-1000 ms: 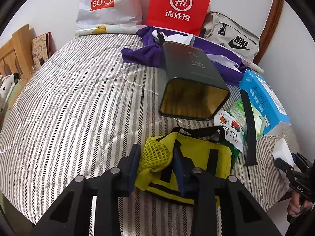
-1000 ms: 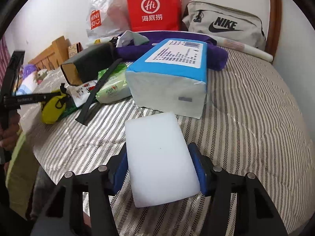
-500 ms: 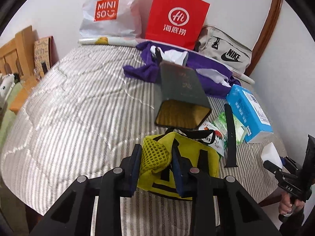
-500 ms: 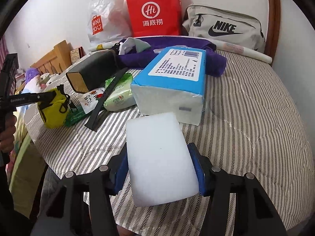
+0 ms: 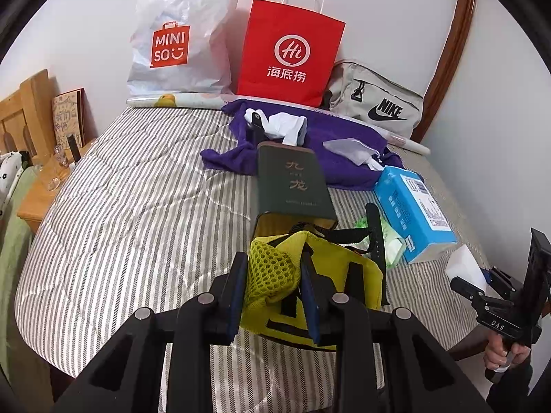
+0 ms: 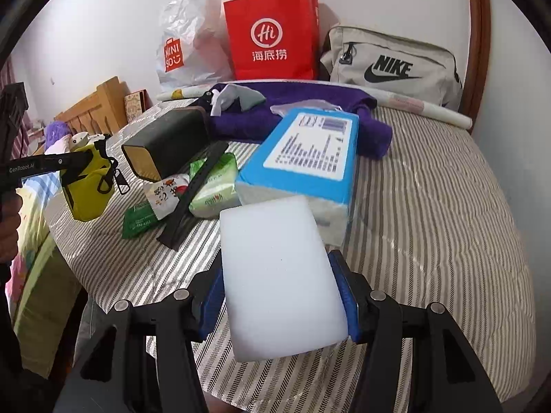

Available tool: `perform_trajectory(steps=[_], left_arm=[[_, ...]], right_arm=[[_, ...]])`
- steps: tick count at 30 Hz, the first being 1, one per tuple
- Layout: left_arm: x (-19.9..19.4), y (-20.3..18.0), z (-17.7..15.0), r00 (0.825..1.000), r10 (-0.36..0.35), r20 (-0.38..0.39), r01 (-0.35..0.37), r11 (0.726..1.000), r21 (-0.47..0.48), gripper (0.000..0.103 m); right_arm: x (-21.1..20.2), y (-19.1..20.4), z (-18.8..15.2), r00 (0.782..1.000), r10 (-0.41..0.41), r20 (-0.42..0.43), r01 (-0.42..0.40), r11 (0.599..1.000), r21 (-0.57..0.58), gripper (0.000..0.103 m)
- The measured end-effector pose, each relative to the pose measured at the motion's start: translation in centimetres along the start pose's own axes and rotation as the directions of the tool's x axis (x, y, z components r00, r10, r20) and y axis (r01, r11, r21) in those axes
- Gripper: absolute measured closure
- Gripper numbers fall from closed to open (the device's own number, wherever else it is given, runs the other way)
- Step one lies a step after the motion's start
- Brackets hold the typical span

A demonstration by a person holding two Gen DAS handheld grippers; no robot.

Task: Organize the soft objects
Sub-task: 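Carry the foam block and yellow mesh pouch toward the purple towel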

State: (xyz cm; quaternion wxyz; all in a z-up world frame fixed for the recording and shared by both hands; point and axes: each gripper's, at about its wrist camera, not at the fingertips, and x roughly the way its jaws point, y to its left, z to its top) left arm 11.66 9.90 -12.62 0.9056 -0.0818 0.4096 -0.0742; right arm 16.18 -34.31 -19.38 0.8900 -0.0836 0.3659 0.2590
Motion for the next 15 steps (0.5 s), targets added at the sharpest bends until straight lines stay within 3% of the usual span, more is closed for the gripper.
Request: perform_trajectory(steps=[15], left_arm=[[0.3, -0.4, 2.8, 0.999, -0.050, 0.005, 0.050, 0.998, -0.029, 0.075]], right_arm=[[-0.8, -0.3, 3.5, 0.999, 0.015, 0.043, -0.014, 1.000, -0.015, 0.047]])
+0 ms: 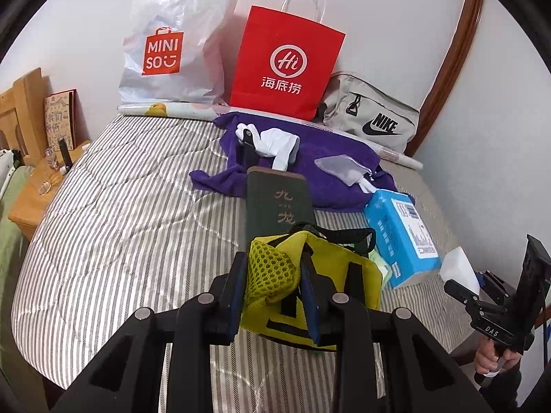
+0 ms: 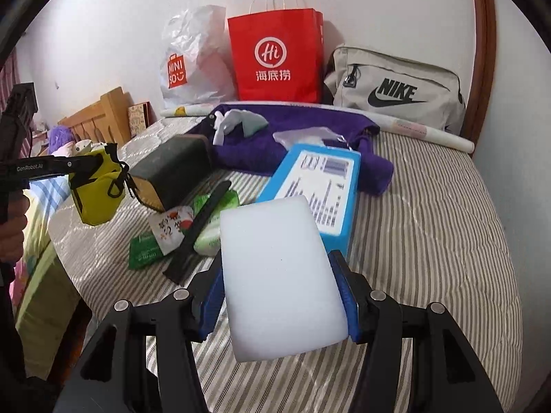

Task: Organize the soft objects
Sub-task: 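Carry the foam block and yellow mesh pouch toward the purple towel, then lower the foam block and pouch onto the towel and open both grippers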

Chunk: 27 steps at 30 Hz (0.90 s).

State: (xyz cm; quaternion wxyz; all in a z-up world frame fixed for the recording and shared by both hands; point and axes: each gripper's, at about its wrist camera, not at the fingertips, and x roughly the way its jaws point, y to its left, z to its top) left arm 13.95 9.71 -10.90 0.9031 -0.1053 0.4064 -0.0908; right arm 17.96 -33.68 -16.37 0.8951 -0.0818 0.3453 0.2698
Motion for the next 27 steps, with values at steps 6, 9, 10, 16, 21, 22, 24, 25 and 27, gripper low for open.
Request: perform_trajectory(steps=[6, 9, 10, 16, 21, 22, 24, 25, 27], left_arm=[[0.2, -0.6, 1.5, 1.000, 0.000, 0.009, 0.000, 1.000, 0.013, 0.075], [0.5, -1.0, 2.5, 1.000, 0.001, 0.016, -0.002, 1.000, 0.022, 0.075], [0.7, -1.1, 2.8, 1.000, 0.000, 0.016, 0.000, 1.000, 0.025, 0.075], [2.1, -1.7, 4.8, 1.000, -0.004, 0.011, 0.004, 1.000, 0.012, 0.075], [3.3, -2.0, 6.6, 1.000, -0.006, 0.008, 0.006, 1.000, -0.004, 0.075], [3.7, -1.9, 7.0, 1.000, -0.003, 0.004, 0.003, 1.000, -0.007, 0.075], [4.5, -1.7, 7.6, 1.000, -0.006, -0.006, 0.005, 1.000, -0.022, 0.075], [5.0, -1.6, 8.1, 1.000, -0.011, -0.012, 0.011, 0.999, -0.030, 0.075], [5.8, -1.3, 8.7, 1.000, -0.014, -0.019, 0.014, 0.999, -0.046, 0.075]], right_arm=[[0.0, -0.7, 1.4, 1.000, 0.007, 0.014, -0.007, 1.000, 0.009, 0.047], [0.0, -1.0, 2.2, 1.000, 0.014, 0.023, -0.014, 1.000, 0.014, 0.047], [0.0, -1.2, 2.6, 0.999, 0.017, 0.027, -0.018, 1.000, 0.015, 0.047], [0.3, -1.6, 4.5, 0.999, 0.016, 0.051, -0.016, 1.000, -0.007, 0.047], [1.2, -1.9, 6.3, 0.998, 0.004, 0.056, -0.002, 1.000, -0.031, 0.047], [1.5, -1.9, 6.7, 0.998, 0.001, 0.056, 0.001, 0.999, -0.034, 0.047], [2.0, -1.9, 7.3, 0.998, -0.004, 0.057, 0.006, 0.999, -0.040, 0.047], [2.3, -2.0, 7.8, 0.998, -0.006, 0.058, 0.009, 0.999, -0.043, 0.047], [2.8, -2.1, 8.5, 0.998, -0.008, 0.061, 0.011, 0.999, -0.045, 0.047]])
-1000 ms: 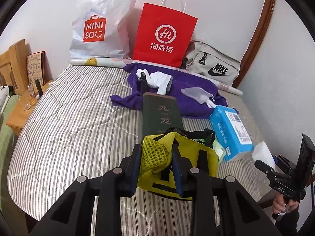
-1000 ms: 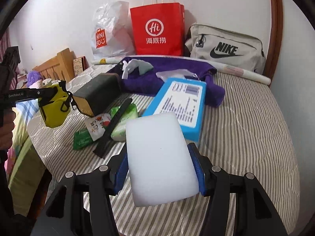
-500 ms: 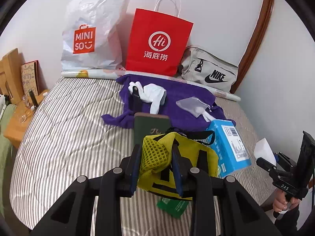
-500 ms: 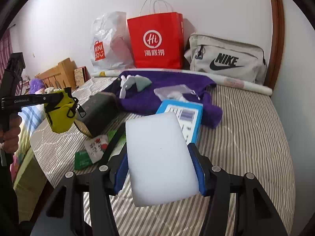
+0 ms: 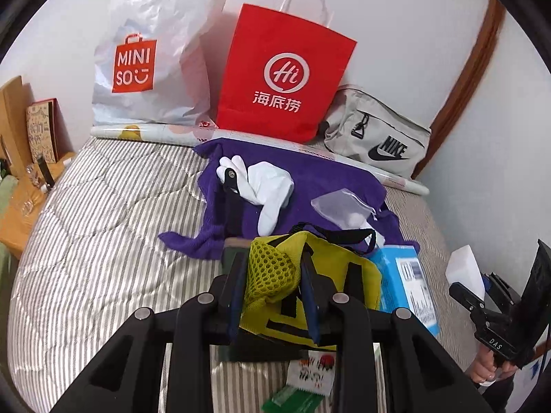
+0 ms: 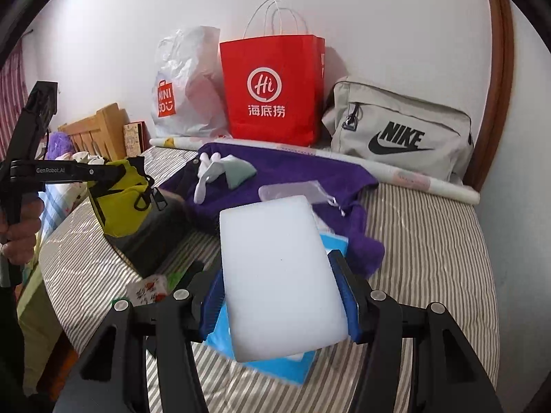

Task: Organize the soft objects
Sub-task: 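Lower the foam block and pouch onto the towel and open both grippers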

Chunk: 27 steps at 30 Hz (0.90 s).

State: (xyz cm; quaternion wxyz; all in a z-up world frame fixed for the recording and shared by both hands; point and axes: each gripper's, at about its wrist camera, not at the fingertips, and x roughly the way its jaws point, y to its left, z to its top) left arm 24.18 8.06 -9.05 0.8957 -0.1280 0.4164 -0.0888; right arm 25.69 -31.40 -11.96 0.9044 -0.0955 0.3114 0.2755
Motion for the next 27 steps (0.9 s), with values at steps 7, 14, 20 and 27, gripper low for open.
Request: perform_trajectory(steps=[7, 14, 20, 27], left_arm=[[2.7, 0.6, 3.2, 1.000, -0.003, 0.002, 0.003, 1.000, -0.020, 0.075], [6.3, 1.3, 5.3, 0.999, -0.010, -0.032, 0.008, 0.998, -0.059, 0.075], [8.6, 1.7, 6.1, 0.999, 0.007, -0.052, -0.010, 0.998, -0.054, 0.075], [10.1, 2.3, 7.2, 0.997, 0.023, -0.067, -0.026, 0.998, -0.051, 0.075]], right_arm=[[2.7, -1.0, 2.8, 1.000, 0.000, -0.004, 0.000, 1.000, 0.020, 0.046], [6.2, -2.6, 4.8, 0.999, -0.001, -0.041, 0.005, 0.996, 0.092, 0.046], [8.9, -3.6, 6.0, 0.997, -0.015, -0.077, 0.022, 0.996, 0.087, 0.046], [11.5, -4.5, 7.6, 0.995, -0.022, -0.096, 0.028, 0.998, 0.054, 0.046]])
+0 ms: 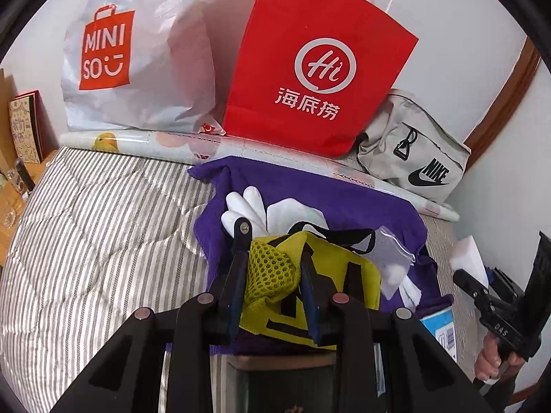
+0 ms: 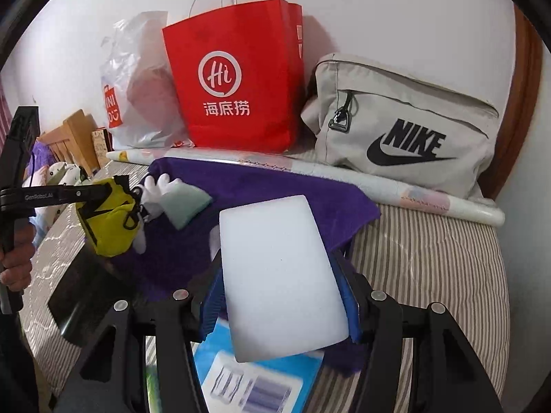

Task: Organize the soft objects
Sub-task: 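Lower the foam block and pouch onto the towel and open both grippers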

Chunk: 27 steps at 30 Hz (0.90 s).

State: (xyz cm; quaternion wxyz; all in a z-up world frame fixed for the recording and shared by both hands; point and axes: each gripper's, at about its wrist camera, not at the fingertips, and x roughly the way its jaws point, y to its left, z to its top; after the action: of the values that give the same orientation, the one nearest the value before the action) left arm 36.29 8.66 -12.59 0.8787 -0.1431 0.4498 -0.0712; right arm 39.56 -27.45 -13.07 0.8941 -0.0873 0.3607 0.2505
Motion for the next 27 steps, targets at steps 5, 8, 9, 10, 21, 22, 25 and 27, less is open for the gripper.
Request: perform_trajectory(steps=[5, 8, 9, 10, 21, 22, 25, 27], left_arm=[[2.0, -0.4, 0.3, 0.998, 0.045, -0.035, -0.044, 0.998, 0.034, 0.075], [3.5, -0.2, 0.4, 0.995, 0.053, -0.081, -0.050, 0.998, 0.041, 0.075], [3.8, -0.1, 0.4, 0.995, 0.054, -0.086, -0.050, 0.998, 0.046, 0.075], [4.1, -0.2, 0.3, 0.994, 0.061, -0.090, -0.057, 0.997, 0.054, 0.075], [6.1, -0.3, 0.9, 0.989, 0.073, -0.126, -0.060, 0.993, 0.101, 0.073], [6.2, -0.4, 0.8, 0.990, 0.069, -0.126, -0.056, 0.993, 0.104, 0.073], [6.5, -0.5, 0.9, 0.989, 0.068, -0.128, -0.053, 0.992, 0.112, 0.073], [6.6, -0.6, 0.9, 0.989, 0.064, -0.137, -0.049, 0.992, 0.112, 0.073]], right_arm=[[2.2, -0.2, 1.9, 1.000, -0.005, -0.027, 0.005, 1.000, -0.019, 0.046], [3.5, -0.2, 2.6, 0.999, -0.021, -0.045, 0.020, 0.999, -0.031, 0.046], [4.0, -0.2, 2.8, 0.998, -0.028, -0.054, 0.026, 0.999, -0.035, 0.046], [4.5, -0.1, 2.9, 0.998, -0.030, -0.064, 0.028, 0.999, -0.038, 0.046], [8.7, 0.1, 3.3, 0.988, -0.041, -0.148, 0.033, 0.998, -0.058, 0.046], [9.1, 0.1, 3.4, 0.987, -0.038, -0.159, 0.030, 0.998, -0.055, 0.046], [10.2, 0.2, 3.6, 0.982, -0.027, -0.187, 0.016, 0.998, -0.059, 0.046], [10.6, 0.4, 3.6, 0.979, -0.034, -0.199, 0.019, 0.997, -0.073, 0.046]])
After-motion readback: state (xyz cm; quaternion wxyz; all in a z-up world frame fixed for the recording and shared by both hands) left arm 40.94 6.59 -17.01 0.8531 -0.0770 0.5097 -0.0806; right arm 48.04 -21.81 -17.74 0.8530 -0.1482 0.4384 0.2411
